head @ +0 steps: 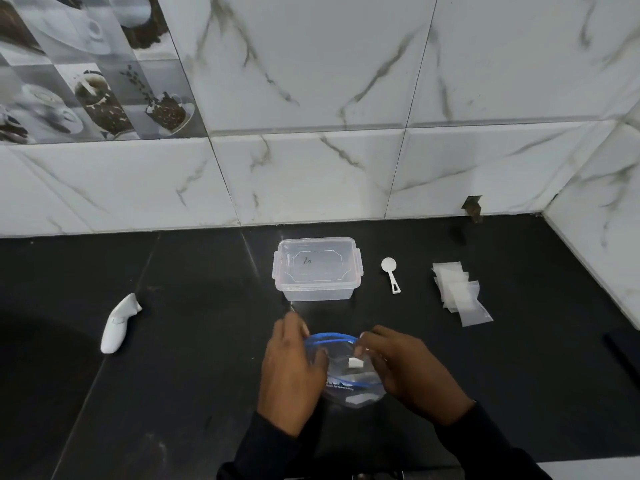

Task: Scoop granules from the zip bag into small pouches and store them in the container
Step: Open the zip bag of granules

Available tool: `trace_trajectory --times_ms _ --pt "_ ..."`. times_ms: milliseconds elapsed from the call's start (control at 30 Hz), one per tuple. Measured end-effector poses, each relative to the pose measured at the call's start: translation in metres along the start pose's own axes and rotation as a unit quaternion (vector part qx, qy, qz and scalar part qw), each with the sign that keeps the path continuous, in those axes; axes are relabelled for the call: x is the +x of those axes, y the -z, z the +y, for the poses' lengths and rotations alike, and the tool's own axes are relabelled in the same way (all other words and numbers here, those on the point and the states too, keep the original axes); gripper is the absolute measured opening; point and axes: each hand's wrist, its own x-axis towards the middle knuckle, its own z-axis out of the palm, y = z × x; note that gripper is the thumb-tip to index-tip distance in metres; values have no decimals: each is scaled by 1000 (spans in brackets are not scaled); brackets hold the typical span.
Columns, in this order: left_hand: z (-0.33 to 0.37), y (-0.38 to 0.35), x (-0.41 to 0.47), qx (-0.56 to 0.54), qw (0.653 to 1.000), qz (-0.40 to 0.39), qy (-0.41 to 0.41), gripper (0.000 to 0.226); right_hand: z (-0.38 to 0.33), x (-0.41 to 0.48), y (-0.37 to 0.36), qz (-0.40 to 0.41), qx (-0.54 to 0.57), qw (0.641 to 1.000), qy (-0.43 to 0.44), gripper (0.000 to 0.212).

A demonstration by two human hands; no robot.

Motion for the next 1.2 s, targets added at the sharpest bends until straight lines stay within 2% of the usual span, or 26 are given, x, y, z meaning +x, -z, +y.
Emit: trace_trajectory --times_ms 67,133,200,233,300,333,367,433,500,533,567,600,667,800,833,900,967,1067,1200 --pt "-4 3 1 44 998 8 45 33 -5 -1 0 31 39 999 3 20" --pt "-12 6 3 105 992 -9 75 21 -5 -2 -2 58 76 995 -21 27" --pt "-21 5 6 114 987 -37 111 16 0 -3 -6 73 68 994 -47 37" --pt "-26 4 8 78 988 -51 126 17 2 -4 -8 72 44 995 -57 36" --pt "-29 0 10 -95 977 -71 177 22 2 -4 -11 70 -26 994 -80 19" --pt "-27 -3 11 -214 948 -83 219 26 -1 -5 -12 72 -42 992 -96 11" --pt "-25 -4 11 -330 899 -99 271 26 -3 -5 -13 74 -46 989 -116 7" --pt "-19 -6 11 -502 775 -136 358 20 -4 -3 -15 83 -38 985 -149 5" --pt "-19 -11 11 -600 665 -157 415 22 0 -2 -21 98 -14 980 -173 7" --pt "-20 -14 12 -628 625 -155 437 24 2 0 -25 102 11 977 -187 9" --pt "-21 -16 13 -643 598 -154 453 26 5 1 -28 111 52 973 -198 10" --pt "-20 -17 14 -648 586 -162 460 26 8 2 -30 126 102 965 -208 10" --pt "-17 -17 12 -641 585 -205 452 23 11 5 -30 146 203 939 -236 13" --pt "-22 -18 11 -567 648 -275 426 27 14 10 -30 117 346 887 -283 16" --pt "-25 -19 12 -552 660 -286 422 28 13 11 -29 116 407 855 -301 15" --pt "-28 -17 15 -530 672 -305 417 25 11 14 -27 111 532 764 -347 12" --pt "-29 -14 15 -523 680 -321 402 24 12 17 -22 92 604 691 -387 12" --pt "-31 -10 15 -556 663 -343 364 30 17 21 -17 41 659 626 -414 19" --pt "-35 -12 21 -624 604 -323 376 31 24 23 -13 -37 713 554 -428 21"
